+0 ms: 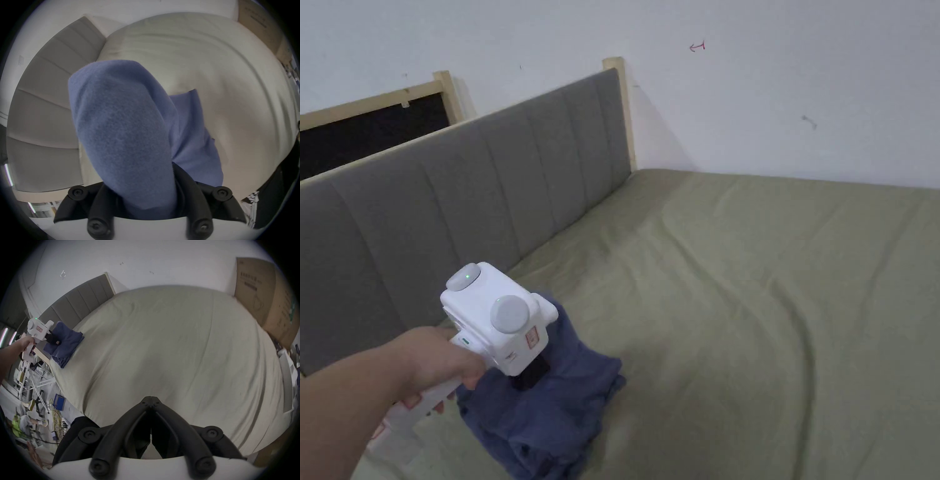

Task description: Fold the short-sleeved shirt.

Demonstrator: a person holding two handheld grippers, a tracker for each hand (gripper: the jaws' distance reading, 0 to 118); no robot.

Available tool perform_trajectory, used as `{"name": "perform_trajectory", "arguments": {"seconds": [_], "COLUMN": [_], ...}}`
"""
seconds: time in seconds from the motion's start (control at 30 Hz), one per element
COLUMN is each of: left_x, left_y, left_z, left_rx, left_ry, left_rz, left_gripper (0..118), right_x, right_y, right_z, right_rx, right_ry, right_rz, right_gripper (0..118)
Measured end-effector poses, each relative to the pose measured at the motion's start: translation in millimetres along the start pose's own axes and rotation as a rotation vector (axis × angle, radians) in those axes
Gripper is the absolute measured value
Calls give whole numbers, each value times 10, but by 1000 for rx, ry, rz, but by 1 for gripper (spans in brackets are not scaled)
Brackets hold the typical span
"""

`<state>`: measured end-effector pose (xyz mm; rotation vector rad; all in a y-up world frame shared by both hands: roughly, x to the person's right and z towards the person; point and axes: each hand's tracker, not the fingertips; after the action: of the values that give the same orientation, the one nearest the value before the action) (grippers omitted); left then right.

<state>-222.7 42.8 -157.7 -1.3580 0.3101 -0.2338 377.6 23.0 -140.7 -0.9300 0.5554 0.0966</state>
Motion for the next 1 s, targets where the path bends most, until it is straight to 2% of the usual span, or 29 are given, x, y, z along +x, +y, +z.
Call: {"name": "perform_trajectory", "arguments": {"seconds": [0.07,0.13,0.17,0.23,0.27,0.3,0.37,0.53,0.57,0.6,0.63,0.67,0.7,0.73,0.87,0.97,1.0], "left_x": [-84,-219,-275,-435,-522,-594,-655,-258,-104,79,264,516,732,960,1843,2534,2731], "left_y": [0,-6,-9,-12,-49,-95,-156,-383,-423,-476,-532,-608,-660,-709,-988,-1288,-1393], "left_z": [-78,-202,-227,-232,-196,-119,-16,357,438,554,677,839,961,1065,1631,2207,2395], "left_rx": [-2,-15,-22,-21,26,109,183,205,262,311,361,400,438,466,658,961,1044], "left_ry": [65,104,120,136,123,119,119,110,115,90,52,11,-27,-72,-252,-103,-125], "left_rz": [-29,27,70,193,264,321,381,382,379,363,343,321,315,315,309,356,361], "left_gripper": [25,30,41,91,109,115,115,115,114,106,87,54,4,0,0,0,0], "right_x": [-58,-132,-149,-179,-181,-168,-96,147,182,219,243,280,314,340,370,395,392], "right_y": [59,125,140,156,147,140,116,75,65,52,51,45,32,19,-28,-120,-146], "right_z": [52,107,119,159,191,236,297,498,552,614,679,743,809,884,1228,1523,1641], "right_rx": [20,26,27,41,73,113,144,185,194,206,210,215,223,232,282,349,372], "right_ry": [25,40,46,58,47,25,-1,-49,-74,-90,-92,-89,-89,-95,-106,-93,-90], "right_rz": [16,13,8,-6,-11,-5,-2,-42,-40,-40,-45,-52,-61,-69,-94,-109,-111], "right_gripper": [0,0,0,0,0,0,0,0,0,0,0,0,0,0,0,0,0]}}
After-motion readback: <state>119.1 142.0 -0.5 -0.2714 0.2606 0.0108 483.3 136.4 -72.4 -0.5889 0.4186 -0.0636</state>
